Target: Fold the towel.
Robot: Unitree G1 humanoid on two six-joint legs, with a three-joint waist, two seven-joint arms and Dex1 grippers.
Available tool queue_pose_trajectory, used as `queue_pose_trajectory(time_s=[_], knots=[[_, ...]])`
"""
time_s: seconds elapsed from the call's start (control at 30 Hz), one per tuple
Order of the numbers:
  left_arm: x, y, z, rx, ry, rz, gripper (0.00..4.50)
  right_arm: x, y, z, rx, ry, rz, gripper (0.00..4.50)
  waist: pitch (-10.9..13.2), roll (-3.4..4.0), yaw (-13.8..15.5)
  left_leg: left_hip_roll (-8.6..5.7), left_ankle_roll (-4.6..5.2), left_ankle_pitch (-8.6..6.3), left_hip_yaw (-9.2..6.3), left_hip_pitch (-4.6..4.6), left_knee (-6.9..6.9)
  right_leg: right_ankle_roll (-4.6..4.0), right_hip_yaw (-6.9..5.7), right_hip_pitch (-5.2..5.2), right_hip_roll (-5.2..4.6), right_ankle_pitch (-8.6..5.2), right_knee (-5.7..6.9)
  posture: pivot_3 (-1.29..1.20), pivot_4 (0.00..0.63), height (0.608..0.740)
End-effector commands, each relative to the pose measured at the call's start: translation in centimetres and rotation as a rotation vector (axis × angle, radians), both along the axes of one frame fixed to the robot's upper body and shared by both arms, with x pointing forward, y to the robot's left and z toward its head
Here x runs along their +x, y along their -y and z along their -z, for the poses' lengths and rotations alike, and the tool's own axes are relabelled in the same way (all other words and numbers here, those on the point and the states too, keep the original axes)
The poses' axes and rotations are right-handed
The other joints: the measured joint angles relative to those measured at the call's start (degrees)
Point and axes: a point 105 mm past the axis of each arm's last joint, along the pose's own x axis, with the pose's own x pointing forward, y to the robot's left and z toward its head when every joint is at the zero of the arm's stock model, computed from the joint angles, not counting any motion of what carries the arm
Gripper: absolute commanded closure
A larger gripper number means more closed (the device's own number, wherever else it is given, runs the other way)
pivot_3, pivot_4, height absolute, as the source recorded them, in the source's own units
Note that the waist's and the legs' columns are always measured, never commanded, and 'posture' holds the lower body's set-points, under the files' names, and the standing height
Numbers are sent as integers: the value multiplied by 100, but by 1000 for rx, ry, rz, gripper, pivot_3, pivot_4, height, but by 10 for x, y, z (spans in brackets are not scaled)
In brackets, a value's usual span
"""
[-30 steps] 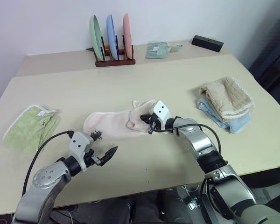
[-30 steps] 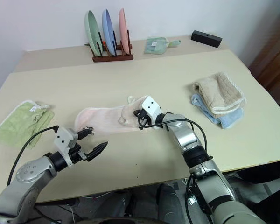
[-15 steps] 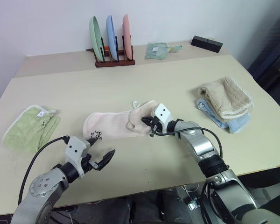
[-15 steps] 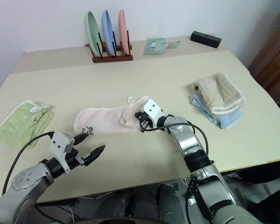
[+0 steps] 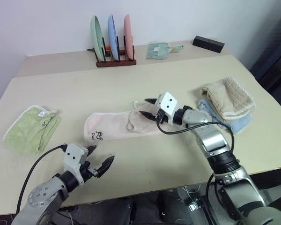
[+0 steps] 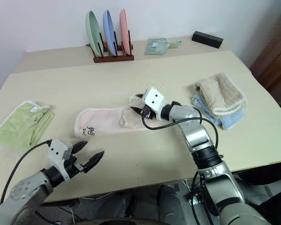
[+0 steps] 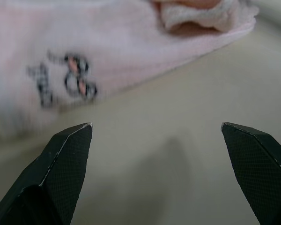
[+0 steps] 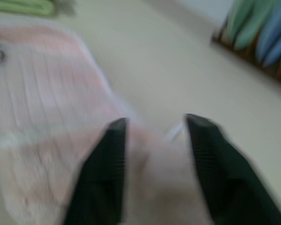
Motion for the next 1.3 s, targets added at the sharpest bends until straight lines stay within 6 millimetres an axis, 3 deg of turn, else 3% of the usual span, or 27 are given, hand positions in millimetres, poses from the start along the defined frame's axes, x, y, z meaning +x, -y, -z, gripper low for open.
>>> queue_pose_trajectory(time_s=[0.03,0.13,0.23,0.3,0.37,0.47,0.6,0.73,0.83,1.03,1.17,1.3], knots=[[-3,-7,-14,-183,-3,-126,0,-16,-14,-9,-105,119,-124,73,1,-1,2,0,0,0,0,1,1,0,0,2,-1,0,0,0,150,740],[-4,-11,-13,-252,-50,-205,0,-18,-15,-5,-169,175,-145,73,2,-3,15,0,0,0,-2,0,4,0,-2,2,-2,0,2,0,150,740],[3,-21,9,-294,-181,-369,0,-15,-18,1,-178,201,-132,73,1,-3,18,0,0,0,-1,2,4,0,-1,3,-1,0,2,0,150,740],[7,-19,13,-404,-238,-431,0,-15,-20,3,-181,215,-134,73,0,-5,30,-1,0,0,-1,11,5,0,-1,13,-2,0,2,0,150,740],[9,-18,12,-445,-259,-445,0,-15,-20,4,-181,221,-135,73,0,-3,21,0,-2,1,-1,19,5,0,-1,18,-1,0,7,0,150,740],[41,-30,-6,-721,-196,-597,0,-15,-23,3,-168,223,-138,73,-3,-4,71,-1,-4,2,-1,27,4,0,1,27,-2,0,8,0,150,740],[66,-37,-10,-892,-212,-685,0,-16,-22,7,-186,238,-133,73,-5,-9,144,1,-10,4,-2,40,5,-1,0,40,2,0,8,0,150,740],[78,-32,-13,-915,-228,-671,0,-19,-20,11,-207,247,-130,73,-5,-10,163,0,-10,4,0,41,4,-1,2,42,3,0,5,0,150,740],[82,-27,-16,-913,-229,-650,1249,-22,-22,11,-201,248,-132,0,-5,-10,159,0,-10,4,0,42,4,-1,2,42,4,0,6,0,150,740],[79,-26,-21,-873,-212,-611,4452,-24,-21,11,-197,246,-121,0,-4,-12,154,0,-10,4,0,42,3,-1,3,41,4,0,4,0,150,740],[74,-36,-41,-823,-107,-566,4488,-24,-19,9,-201,251,-116,0,-3,-13,153,0,-11,3,0,41,2,-1,4,40,5,0,4,0,150,740],[68,-60,-75,-697,58,-536,4488,-21,-11,7,-208,252,-94,0,-3,-13,151,1,-11,3,0,41,1,-1,4,40,7,0,4,0,150,740]])
